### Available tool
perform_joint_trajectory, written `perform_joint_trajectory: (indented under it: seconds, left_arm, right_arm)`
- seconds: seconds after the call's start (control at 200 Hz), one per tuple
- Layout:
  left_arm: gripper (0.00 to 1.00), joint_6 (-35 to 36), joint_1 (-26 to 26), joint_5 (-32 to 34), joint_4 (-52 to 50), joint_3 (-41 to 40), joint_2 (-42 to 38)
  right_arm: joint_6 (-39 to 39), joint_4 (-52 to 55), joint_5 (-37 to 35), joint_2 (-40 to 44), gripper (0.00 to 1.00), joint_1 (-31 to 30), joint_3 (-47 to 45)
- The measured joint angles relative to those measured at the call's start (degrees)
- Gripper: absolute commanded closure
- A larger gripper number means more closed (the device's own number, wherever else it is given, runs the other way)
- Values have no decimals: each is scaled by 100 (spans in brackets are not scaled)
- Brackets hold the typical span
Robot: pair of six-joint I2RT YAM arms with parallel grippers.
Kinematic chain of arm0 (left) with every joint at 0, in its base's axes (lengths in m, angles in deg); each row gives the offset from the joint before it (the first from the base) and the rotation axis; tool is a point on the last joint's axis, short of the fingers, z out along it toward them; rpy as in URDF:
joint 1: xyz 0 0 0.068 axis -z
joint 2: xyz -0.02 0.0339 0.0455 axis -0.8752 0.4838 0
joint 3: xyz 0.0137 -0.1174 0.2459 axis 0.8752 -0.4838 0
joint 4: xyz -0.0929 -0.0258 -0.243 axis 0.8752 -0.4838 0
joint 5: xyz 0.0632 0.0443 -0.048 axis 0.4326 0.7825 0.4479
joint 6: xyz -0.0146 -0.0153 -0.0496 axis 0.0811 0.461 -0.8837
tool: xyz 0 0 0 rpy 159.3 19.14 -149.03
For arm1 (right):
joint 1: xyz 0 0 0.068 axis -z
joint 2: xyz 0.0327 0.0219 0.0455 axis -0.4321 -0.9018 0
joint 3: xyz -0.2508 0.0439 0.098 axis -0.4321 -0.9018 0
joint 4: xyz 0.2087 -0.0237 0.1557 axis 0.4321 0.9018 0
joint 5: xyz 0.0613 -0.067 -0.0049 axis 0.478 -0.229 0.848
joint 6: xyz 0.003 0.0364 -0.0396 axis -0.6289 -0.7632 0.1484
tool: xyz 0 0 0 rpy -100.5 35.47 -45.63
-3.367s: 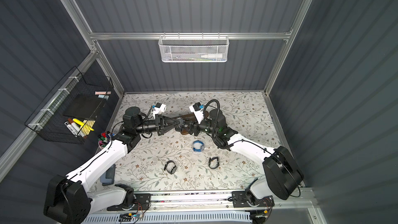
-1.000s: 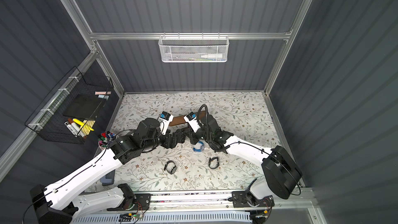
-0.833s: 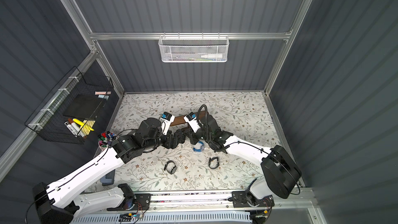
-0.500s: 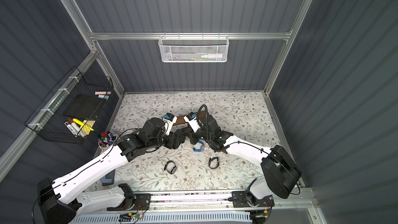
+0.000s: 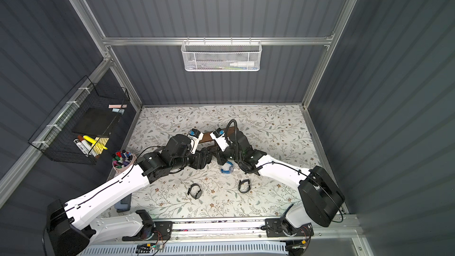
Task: Place watch on stand
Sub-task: Pick up the watch at the center of the board.
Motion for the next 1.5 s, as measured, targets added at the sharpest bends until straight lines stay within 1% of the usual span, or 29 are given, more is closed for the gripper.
perform_joint_trajectory:
  seconds: [0.235, 0.5, 0.625, 0.725, 0.81, 0.855, 0.925, 0.99, 1.03, 1.086, 1.151, 1.301, 1.501]
  left_arm:
    - [36, 0, 11, 66, 2, 0, 76]
    - [46, 2, 48, 125, 13, 11, 190]
    - [56, 2, 48, 127, 15, 17, 208]
    - [60, 2, 48, 125, 15, 24, 219]
    - [66, 2, 48, 125, 7, 50, 236]
    - [67, 2, 48, 125, 9, 55, 238]
    - [67, 4, 48, 138, 4, 55, 236]
    - [68, 7, 48, 149, -9, 57, 236]
    - [68, 7, 48, 166, -44, 83, 240]
    - [69, 9, 48, 190, -81, 146, 256]
    - [69, 11, 48, 212, -136, 240, 271]
    - [70, 26, 48, 367, -170, 472, 286]
    - [70, 79, 48, 861, -450, 890, 428]
  right_arm:
    - [2, 0, -15, 0, 100, 0, 0]
    - [2, 2, -66, 0, 100, 0, 0]
    - [2, 2, -90, 0, 100, 0, 0]
    - [2, 0, -107, 0, 100, 0, 0]
    - [2, -7, -140, 0, 100, 0, -2]
    - [0, -20, -160, 0, 87, 0, -2]
    - [2, -48, -267, 0, 56, 0, -2]
    - [-42, -63, -468, 4, 31, -4, -4]
    - [-55, -70, -616, 26, 20, -4, -22]
    - [-57, -44, -813, 90, 9, 13, -59]
    - [-68, 15, -1005, 197, 1, 66, -83]
    - [-138, 160, -1290, 527, 1, 284, -92]
    - [-494, 505, -1565, 1025, 1, 883, -162]
